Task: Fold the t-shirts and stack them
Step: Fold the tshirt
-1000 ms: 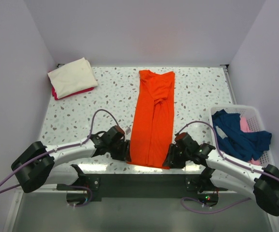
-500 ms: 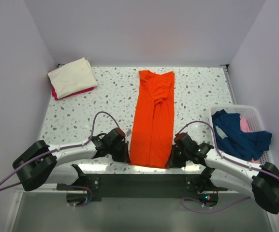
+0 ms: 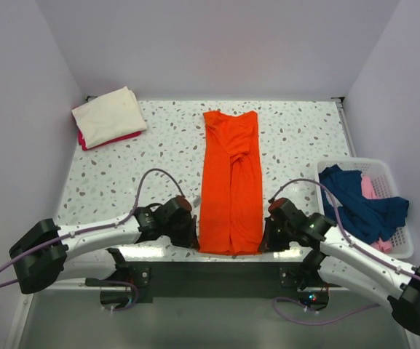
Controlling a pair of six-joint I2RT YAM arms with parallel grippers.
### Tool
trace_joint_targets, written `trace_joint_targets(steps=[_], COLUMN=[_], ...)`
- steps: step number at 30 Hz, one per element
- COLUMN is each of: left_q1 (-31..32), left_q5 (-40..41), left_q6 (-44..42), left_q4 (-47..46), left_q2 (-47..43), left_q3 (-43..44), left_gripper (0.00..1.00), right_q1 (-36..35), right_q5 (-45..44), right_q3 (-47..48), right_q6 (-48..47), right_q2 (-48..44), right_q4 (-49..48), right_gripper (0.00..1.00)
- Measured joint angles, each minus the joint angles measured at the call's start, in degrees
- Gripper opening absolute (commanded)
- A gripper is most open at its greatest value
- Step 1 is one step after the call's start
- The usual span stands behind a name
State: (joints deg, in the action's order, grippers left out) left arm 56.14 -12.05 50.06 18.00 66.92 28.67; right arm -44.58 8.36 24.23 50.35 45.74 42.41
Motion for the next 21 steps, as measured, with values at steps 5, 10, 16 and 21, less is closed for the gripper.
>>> trace_joint_targets(steps=[5,10,16,21], left_q1=[-2.4,-5.4,-9.7,-12.0], left_q5=[1.3,2.8,4.3,5.7], left_q6=[-2.5,-6.4,-9.4,-10.4], left_q4=[1.4,1.6,0.7,0.6], left_q2=[3.5,9.7,17.8,22.2], left_q3=[6.8,14.6,22.4,25.6], left_gripper=[0.00,0.00,0.00,0.00], right_q1=[0.0,0.0,0.0,0.1], right_q5=[-6.6,-12.5,-19.6,-25.2], right_q3=[11.3,19.0,24.0,27.7], right_q6=[-4.7,-9.2,-12.4,-13.9], right_q2=[6.1,17.1,27.0,32.7], right_q4=[2.6,0.7,-2.8,-5.6], right_gripper=[0.00,0.00,0.00,0.00])
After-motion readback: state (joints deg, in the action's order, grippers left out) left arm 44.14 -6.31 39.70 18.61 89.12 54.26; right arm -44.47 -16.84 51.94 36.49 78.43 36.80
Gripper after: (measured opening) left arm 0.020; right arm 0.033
